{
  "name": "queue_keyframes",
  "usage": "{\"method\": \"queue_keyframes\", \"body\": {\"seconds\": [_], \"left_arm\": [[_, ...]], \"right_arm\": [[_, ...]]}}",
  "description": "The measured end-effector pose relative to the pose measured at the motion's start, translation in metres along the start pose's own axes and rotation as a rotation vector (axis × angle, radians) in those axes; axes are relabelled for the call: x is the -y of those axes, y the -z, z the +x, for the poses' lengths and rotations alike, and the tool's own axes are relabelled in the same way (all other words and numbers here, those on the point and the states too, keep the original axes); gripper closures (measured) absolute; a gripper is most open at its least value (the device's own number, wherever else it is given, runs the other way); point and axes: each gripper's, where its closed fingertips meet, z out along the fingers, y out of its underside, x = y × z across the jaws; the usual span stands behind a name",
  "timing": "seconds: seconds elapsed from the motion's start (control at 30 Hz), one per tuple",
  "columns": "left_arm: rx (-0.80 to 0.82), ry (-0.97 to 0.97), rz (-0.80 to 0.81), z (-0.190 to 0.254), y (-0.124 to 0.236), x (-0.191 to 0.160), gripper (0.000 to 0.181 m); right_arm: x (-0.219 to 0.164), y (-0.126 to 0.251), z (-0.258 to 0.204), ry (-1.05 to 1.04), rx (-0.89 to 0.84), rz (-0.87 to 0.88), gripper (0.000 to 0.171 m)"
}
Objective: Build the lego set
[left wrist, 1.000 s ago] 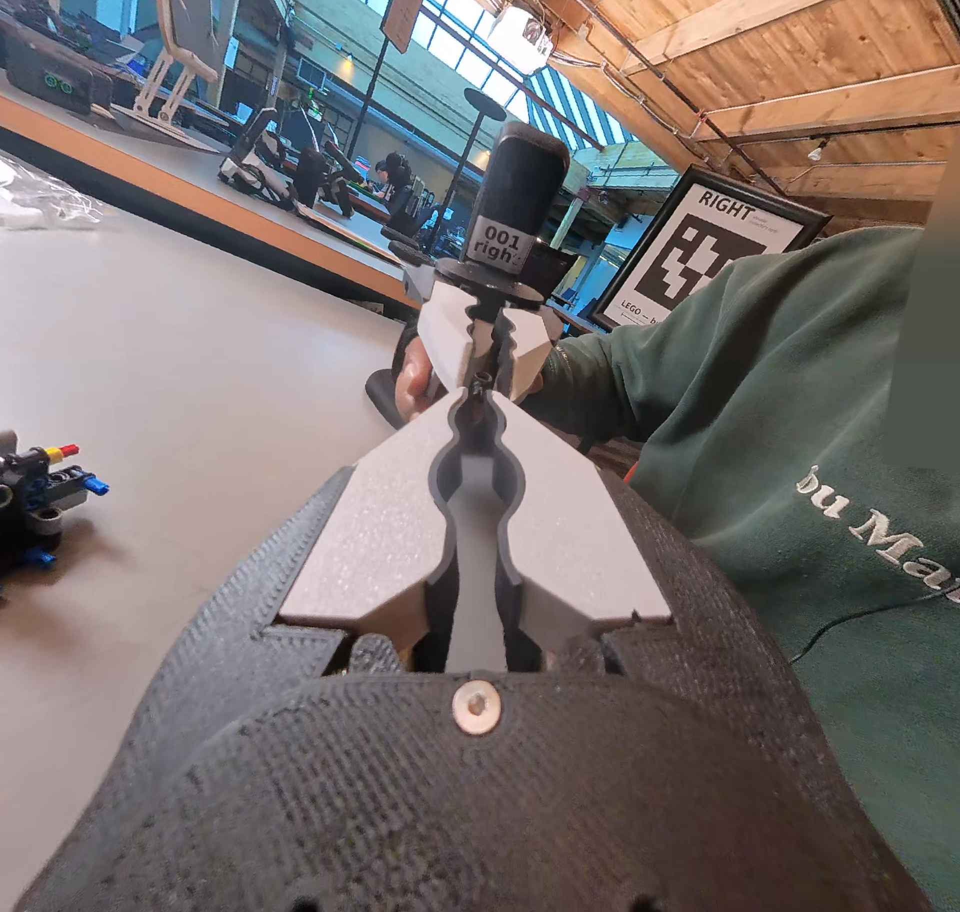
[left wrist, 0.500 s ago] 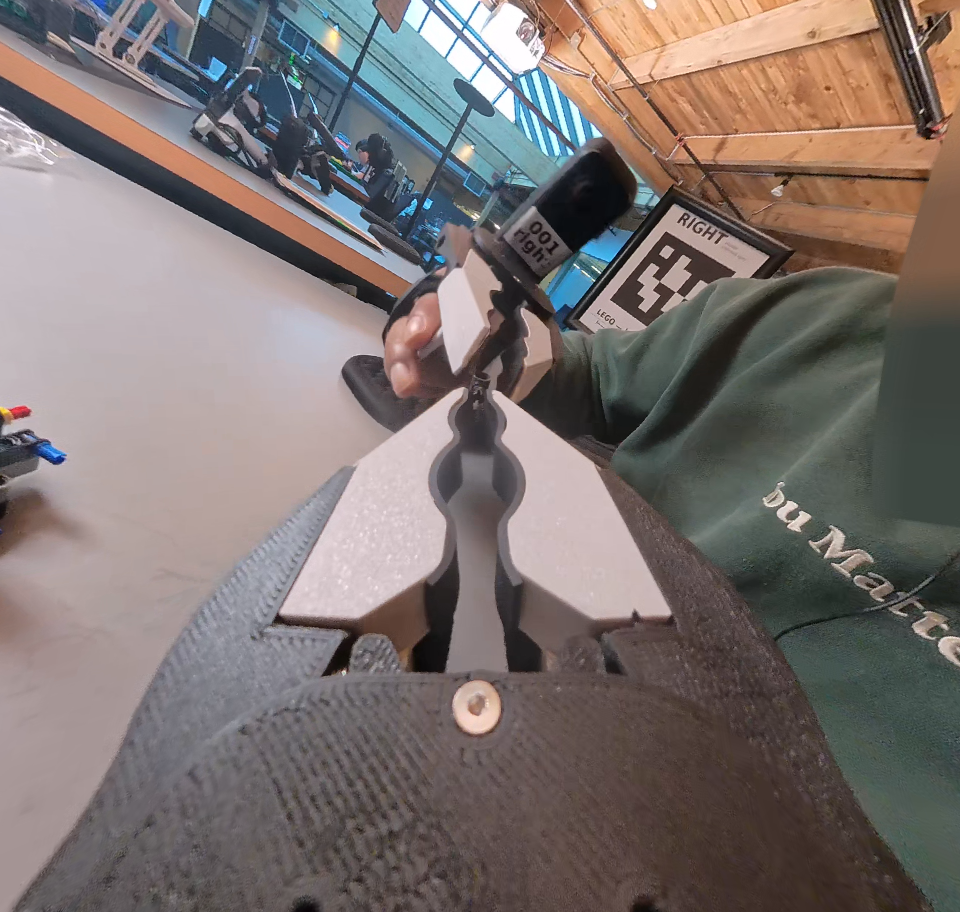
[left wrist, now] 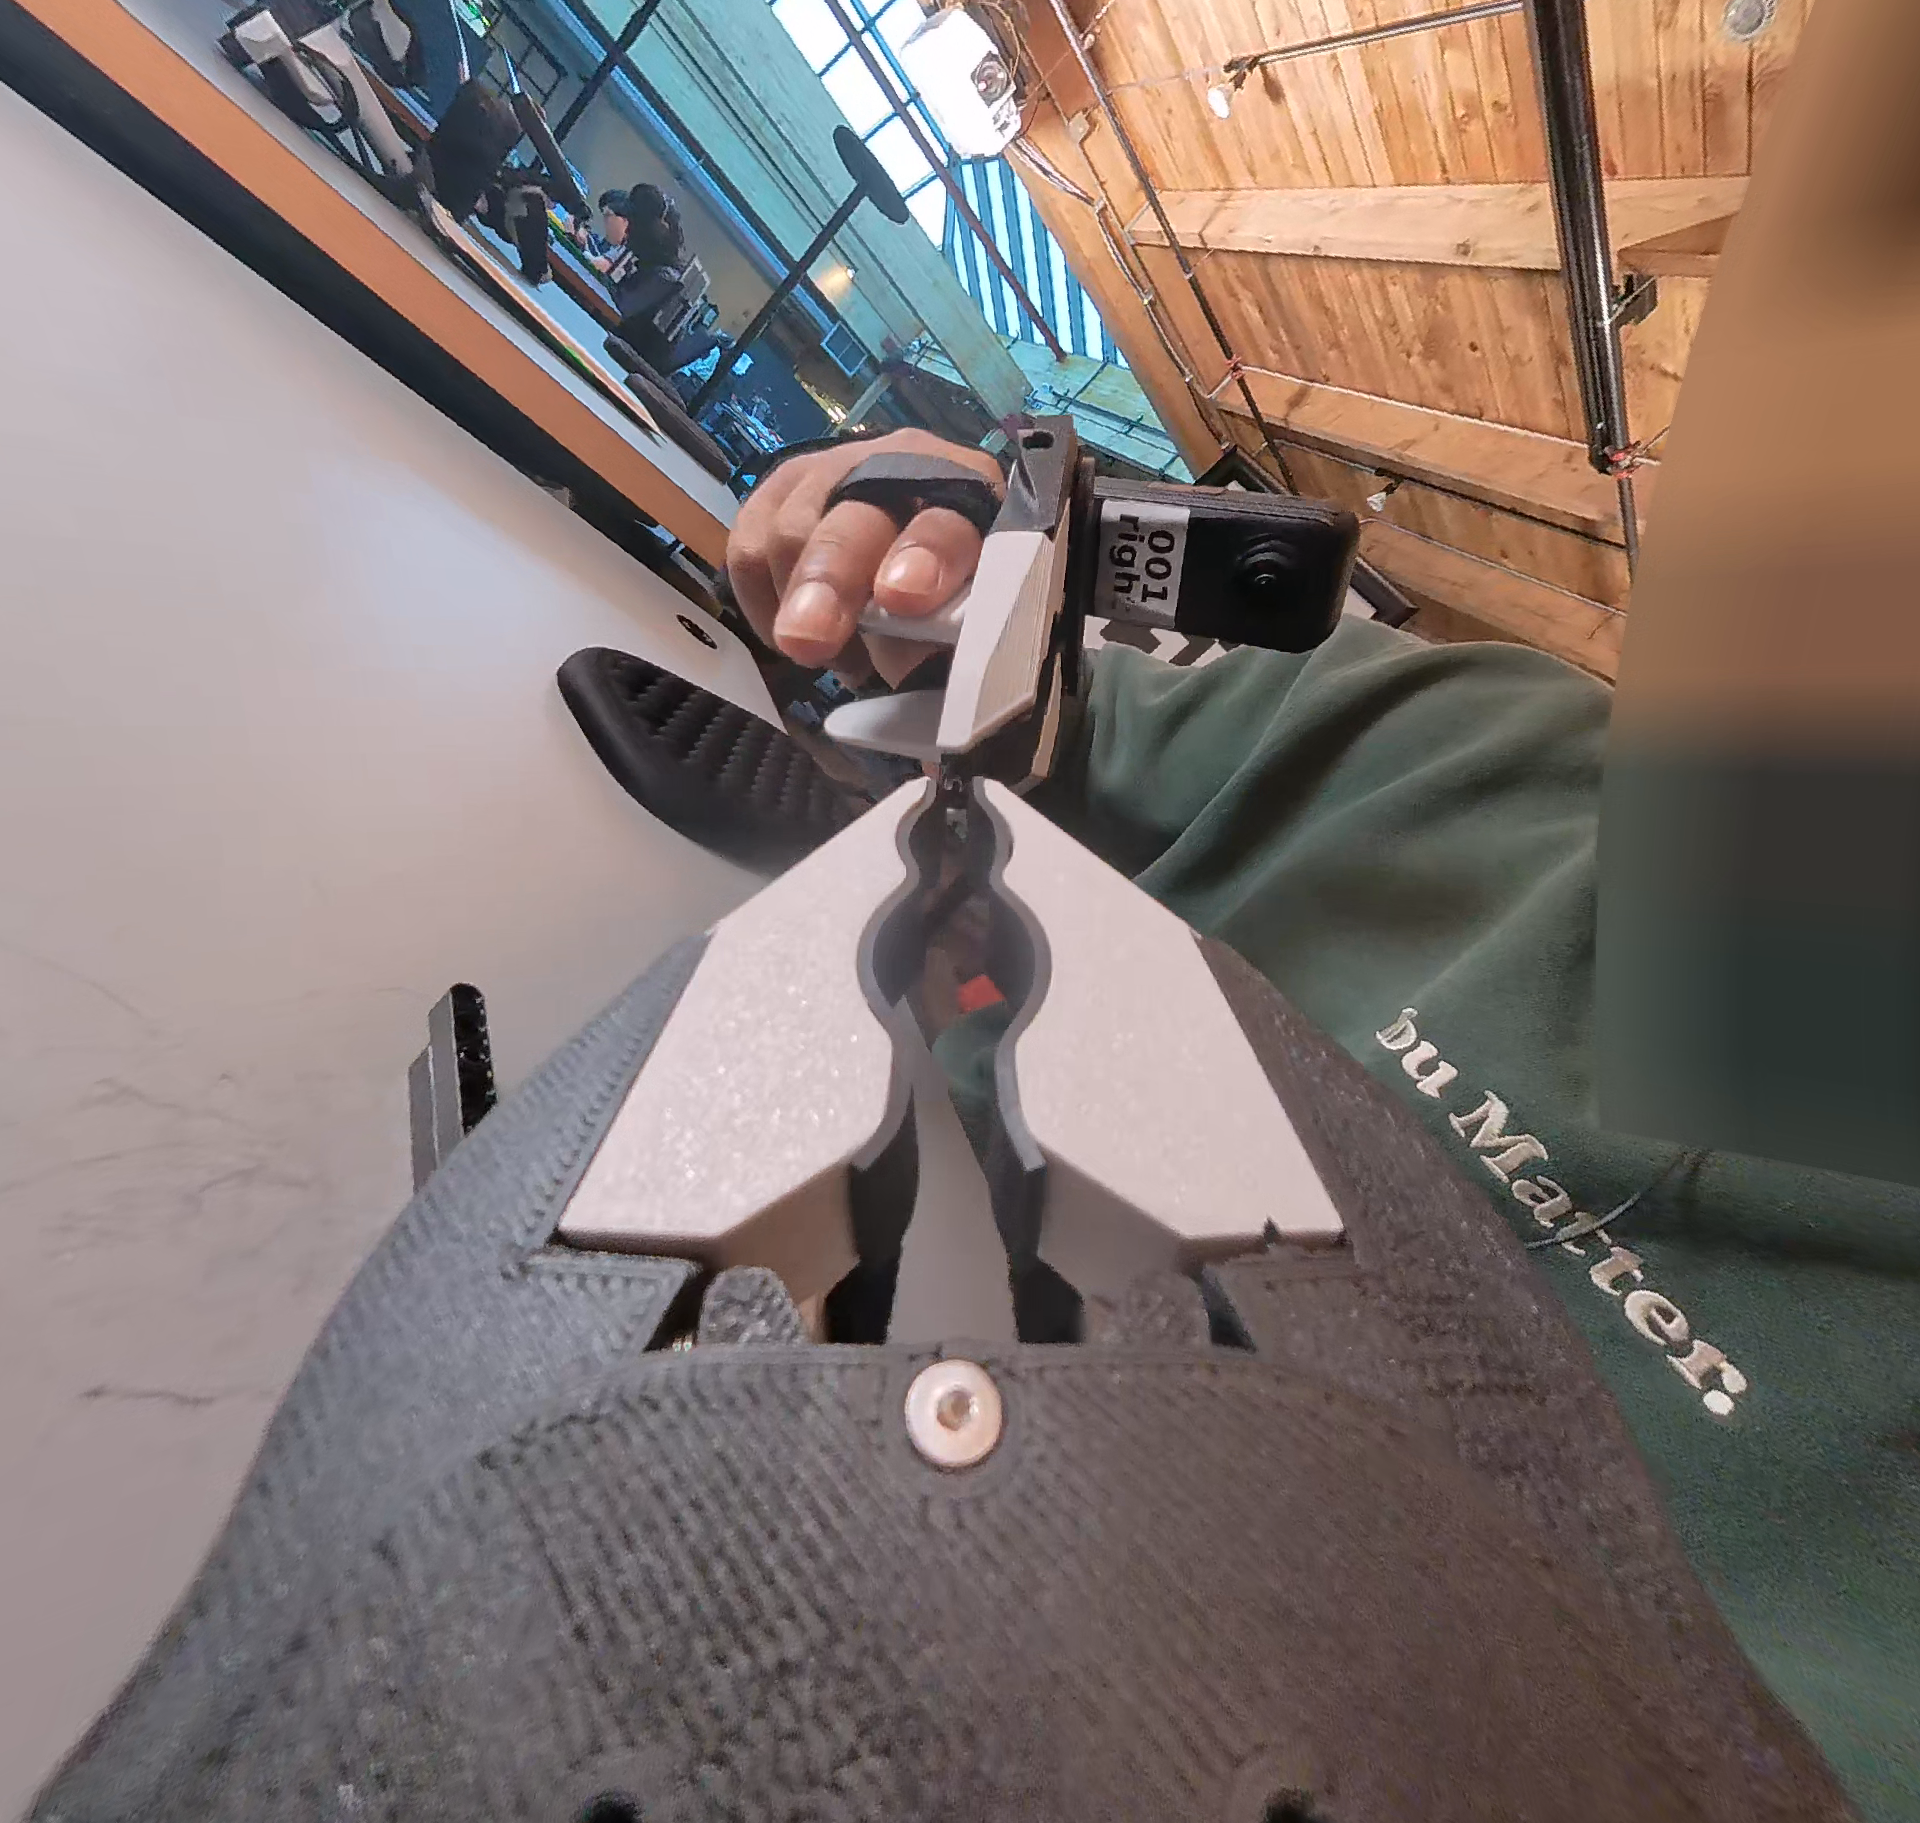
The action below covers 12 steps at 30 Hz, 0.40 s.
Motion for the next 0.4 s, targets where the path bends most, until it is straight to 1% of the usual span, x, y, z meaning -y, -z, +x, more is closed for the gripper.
{"method": "queue_keyframes", "body": {"seconds": [0.13, 0.23, 0.3, 0.4], "left_arm": [[-0.009, 0.026, 0.004, -0.001, 0.001, 0.000, 0.178], [0.040, -0.007, -0.012, -0.008, 0.002, 0.000, 0.178], [0.170, -0.137, -0.073, -0.021, 0.008, -0.002, 0.163], [0.420, -0.361, -0.246, -0.052, 0.029, -0.010, 0.157]], "right_arm": [[-0.001, -0.001, 0.000, -0.008, 0.012, -0.015, 0.165], [-0.007, -0.002, -0.001, -0.134, 0.056, -0.041, 0.165], [-0.018, -0.003, -0.001, -0.242, 0.100, -0.082, 0.165], [-0.043, -0.004, -0.006, -0.345, 0.167, -0.201, 0.165]]}}
